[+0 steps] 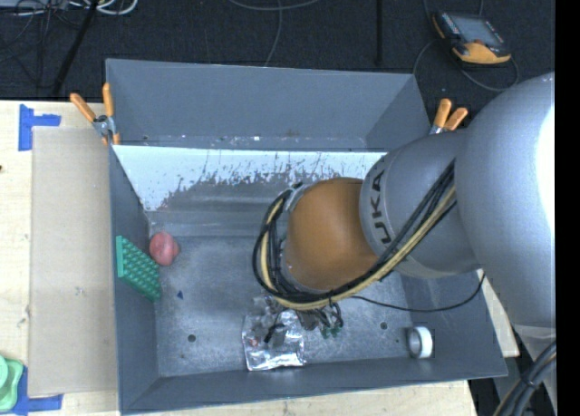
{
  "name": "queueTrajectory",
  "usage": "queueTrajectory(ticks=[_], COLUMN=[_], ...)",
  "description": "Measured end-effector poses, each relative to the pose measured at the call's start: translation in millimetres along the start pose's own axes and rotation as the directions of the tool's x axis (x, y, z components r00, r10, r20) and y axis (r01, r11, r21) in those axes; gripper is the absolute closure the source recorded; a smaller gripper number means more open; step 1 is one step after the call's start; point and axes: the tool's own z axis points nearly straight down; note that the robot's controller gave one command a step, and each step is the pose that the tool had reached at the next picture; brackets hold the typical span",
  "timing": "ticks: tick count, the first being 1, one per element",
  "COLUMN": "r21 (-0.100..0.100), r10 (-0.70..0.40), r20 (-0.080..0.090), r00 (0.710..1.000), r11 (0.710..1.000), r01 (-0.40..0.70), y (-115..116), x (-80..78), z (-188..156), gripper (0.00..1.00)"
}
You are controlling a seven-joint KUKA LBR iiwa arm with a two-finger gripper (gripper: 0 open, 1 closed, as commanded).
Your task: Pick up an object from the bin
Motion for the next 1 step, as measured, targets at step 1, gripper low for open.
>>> queueTrajectory(ticks=[1], r21=[0.002], r10=[-0.013], r20=[0.009], r00=[1.000], r11=[1.000], r01=[0.013], y=[-0.8], x=[17.2], z=[-179.9], gripper=[1.00])
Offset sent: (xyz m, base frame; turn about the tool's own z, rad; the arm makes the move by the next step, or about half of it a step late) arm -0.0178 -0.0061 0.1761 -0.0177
